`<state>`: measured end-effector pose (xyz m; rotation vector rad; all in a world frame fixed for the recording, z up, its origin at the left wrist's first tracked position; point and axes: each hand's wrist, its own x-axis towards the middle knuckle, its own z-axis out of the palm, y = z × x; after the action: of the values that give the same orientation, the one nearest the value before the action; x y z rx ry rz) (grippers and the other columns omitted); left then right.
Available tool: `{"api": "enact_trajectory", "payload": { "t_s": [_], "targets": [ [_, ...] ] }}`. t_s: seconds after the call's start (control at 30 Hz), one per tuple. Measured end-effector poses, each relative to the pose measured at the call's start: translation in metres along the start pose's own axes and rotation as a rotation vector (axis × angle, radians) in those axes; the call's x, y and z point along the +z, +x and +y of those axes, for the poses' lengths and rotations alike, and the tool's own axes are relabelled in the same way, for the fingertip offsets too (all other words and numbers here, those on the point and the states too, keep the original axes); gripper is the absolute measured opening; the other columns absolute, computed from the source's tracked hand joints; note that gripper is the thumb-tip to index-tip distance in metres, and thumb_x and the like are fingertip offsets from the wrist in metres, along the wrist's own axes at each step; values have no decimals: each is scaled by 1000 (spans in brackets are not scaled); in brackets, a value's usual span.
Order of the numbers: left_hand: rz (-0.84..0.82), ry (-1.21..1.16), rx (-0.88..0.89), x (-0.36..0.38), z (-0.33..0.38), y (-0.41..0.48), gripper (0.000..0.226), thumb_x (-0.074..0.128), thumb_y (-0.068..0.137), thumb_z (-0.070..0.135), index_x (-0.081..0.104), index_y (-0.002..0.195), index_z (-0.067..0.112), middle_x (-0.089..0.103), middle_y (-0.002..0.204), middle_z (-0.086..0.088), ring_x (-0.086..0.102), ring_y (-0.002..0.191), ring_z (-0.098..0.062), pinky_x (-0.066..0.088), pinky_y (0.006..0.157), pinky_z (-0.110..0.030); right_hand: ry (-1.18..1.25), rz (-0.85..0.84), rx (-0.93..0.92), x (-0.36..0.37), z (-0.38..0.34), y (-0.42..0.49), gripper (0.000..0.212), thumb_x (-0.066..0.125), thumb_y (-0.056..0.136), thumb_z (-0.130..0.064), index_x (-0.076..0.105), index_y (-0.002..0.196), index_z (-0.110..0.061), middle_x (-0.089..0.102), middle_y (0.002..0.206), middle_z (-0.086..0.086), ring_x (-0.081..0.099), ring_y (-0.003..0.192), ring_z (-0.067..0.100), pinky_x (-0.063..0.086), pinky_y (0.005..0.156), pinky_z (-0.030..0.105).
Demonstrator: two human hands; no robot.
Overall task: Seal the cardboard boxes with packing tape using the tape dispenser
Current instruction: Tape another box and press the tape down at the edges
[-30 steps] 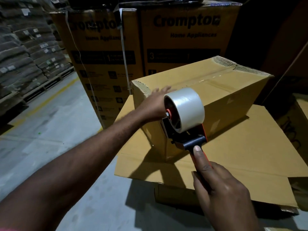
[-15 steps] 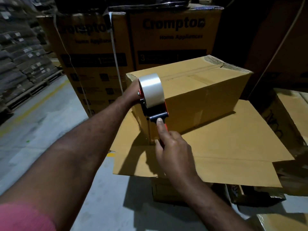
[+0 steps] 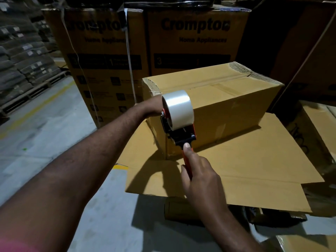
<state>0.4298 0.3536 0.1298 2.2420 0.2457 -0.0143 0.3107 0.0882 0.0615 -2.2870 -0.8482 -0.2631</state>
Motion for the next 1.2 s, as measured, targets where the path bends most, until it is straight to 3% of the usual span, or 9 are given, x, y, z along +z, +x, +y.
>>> {"api": "enact_trajectory", "payload": {
  "t_s": [0.13, 0.2, 0.33, 0.43, 0.53, 0.77, 0.97, 1.1, 1.2],
  "targets": [
    [65, 234, 40, 8, -6, 8, 23, 64, 94, 12, 65, 107, -6, 65, 114, -13, 49, 132, -36, 38, 115, -49, 15, 9, 36, -2, 6, -11, 72, 67, 91, -26, 29, 151, -37, 61, 118, -10, 50, 91, -4, 37, 71, 0],
    [33, 335, 84, 9, -9, 10, 40, 63, 97, 35, 64, 129, 11, 55, 144, 0, 22, 151, -27, 13, 125, -47, 18, -15, 42, -1, 8, -19, 75, 71, 89, -22, 30, 150, -37, 62, 118, -13, 44, 92, -8, 30, 67, -7],
    [-7, 489, 245, 5, -5, 11, 47, 48, 104, 37, 46, 149, 22, 34, 161, 7, 13, 154, -13, -5, 125, -45, 71, -62, 88, 8, 15, -29, 74, 74, 85, -18, 38, 149, -34, 63, 118, -13, 39, 98, -14, 23, 73, -13],
    [-16, 555, 278, 7, -4, 8, 57, 47, 103, 45, 38, 154, 22, 26, 164, 6, 3, 156, -19, -11, 122, -46, 72, -69, 91, 13, 16, -23, 70, 67, 92, -22, 30, 149, -39, 53, 122, -23, 39, 96, -23, 22, 76, -13],
    [-100, 724, 289, 7, -4, 3, 79, 46, 96, 61, 20, 160, 24, 9, 168, 2, -13, 154, -28, -17, 119, -51, 41, -74, 82, 19, 16, -15, 67, 64, 94, -24, 31, 151, -36, 56, 128, -17, 42, 100, -13, 26, 76, -9],
    [-133, 811, 295, 5, -6, 4, 85, 62, 98, 38, 6, 161, 26, 0, 169, 3, -18, 153, -26, -16, 120, -54, 23, -47, 71, 45, 21, -10, 75, 76, 85, -19, 38, 149, -26, 67, 114, -4, 64, 92, 8, 50, 74, 13],
    [-69, 839, 330, 8, -13, 5, 85, 63, 97, 33, 9, 161, 20, -1, 169, -1, -14, 154, -27, -10, 122, -57, 113, 2, 169, 58, 3, -2, 66, 70, 90, -23, 39, 148, -30, 66, 119, -8, 47, 99, -8, 27, 78, -7],
    [-28, 822, 332, 11, -15, 4, 87, 67, 94, 34, 13, 161, 21, 3, 169, 1, -6, 155, -22, -8, 123, -57, 245, 47, 234, 66, 0, -2, 65, 65, 93, -26, 33, 148, -40, 62, 127, -8, 59, 110, 4, 54, 90, 21],
    [4, 787, 333, 12, -16, 4, 82, 66, 95, 27, 16, 160, 23, 8, 169, 2, -2, 155, -19, -7, 124, -55, 335, 40, 283, 67, -2, -1, 61, 63, 95, -25, 34, 148, -37, 52, 138, -12, 57, 120, 13, 56, 93, 34]
  ]
}}
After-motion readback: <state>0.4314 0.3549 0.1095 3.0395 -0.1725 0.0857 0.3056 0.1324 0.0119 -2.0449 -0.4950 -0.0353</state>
